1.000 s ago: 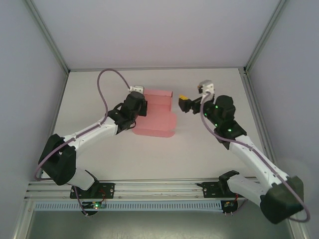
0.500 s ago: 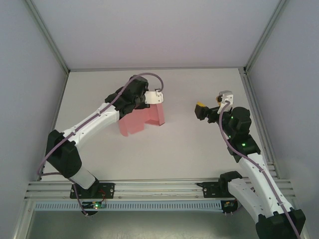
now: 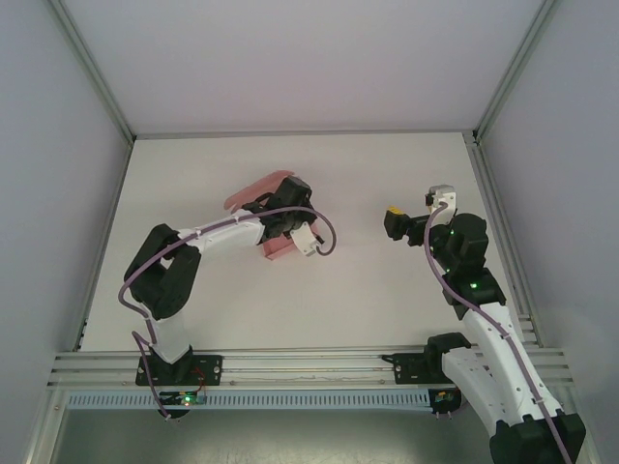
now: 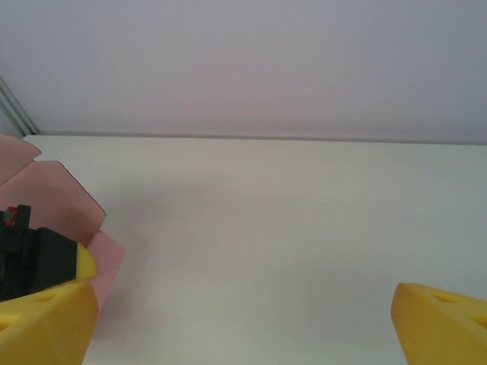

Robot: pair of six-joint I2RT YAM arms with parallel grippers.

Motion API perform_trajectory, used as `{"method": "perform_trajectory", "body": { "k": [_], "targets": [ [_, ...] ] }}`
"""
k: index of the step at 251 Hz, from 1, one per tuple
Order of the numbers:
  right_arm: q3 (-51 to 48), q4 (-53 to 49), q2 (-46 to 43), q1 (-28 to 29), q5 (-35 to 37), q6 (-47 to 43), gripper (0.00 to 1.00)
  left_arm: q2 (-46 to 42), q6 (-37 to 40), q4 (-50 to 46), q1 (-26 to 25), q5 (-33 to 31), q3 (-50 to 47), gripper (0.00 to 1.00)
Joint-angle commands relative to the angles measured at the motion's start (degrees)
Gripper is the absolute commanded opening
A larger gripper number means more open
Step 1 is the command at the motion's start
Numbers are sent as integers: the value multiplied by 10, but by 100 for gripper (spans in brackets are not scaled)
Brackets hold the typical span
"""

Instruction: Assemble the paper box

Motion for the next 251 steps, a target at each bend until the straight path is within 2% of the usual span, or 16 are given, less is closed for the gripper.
{"method": "perform_trajectory", "body": {
  "k": [1,18,31,69,86,107,123,128,131,133,137,172,189,204,224,251],
  "targets": [
    [-6,11,9,-11,-23,-1,98,-1,337,-170,-45,69,63,5],
    [-10,16,14,-11,-31,4,98,9,338,-270,-60,80,99,16],
    [-14,22,16,-13,-35,5,98,19,337,-311,-67,86,118,23],
    [-25,35,19,-19,-37,13,98,36,336,-300,-75,90,129,27],
    [-26,34,20,-21,-39,13,98,39,335,-311,-78,92,137,34],
    [-26,34,18,-25,-40,13,98,37,334,-293,-82,100,134,38],
    [-26,35,16,-29,-41,13,98,32,322,-263,-83,115,128,56],
    [-25,34,15,-29,-41,14,98,29,308,-252,-83,124,126,71],
    [-25,33,15,-29,-42,13,98,28,298,-245,-84,130,125,87],
    [-24,33,15,-30,-42,13,98,26,289,-241,-84,135,125,97],
    [-24,32,15,-30,-43,13,98,23,270,-232,-85,145,125,100],
    [-18,21,18,-33,-45,4,98,-35,81,-204,-95,219,115,100],
    [-17,26,25,-33,-63,-14,98,-75,-54,-157,-99,238,91,100],
    [-14,31,38,-33,-85,-30,98,-109,-209,-95,-102,234,69,100],
    [-3,36,65,-33,-98,-54,98,-148,-427,-24,-102,179,55,100],
    [21,37,111,-33,-134,-97,98,-178,-683,-2,-94,24,68,100]
  ]
}}
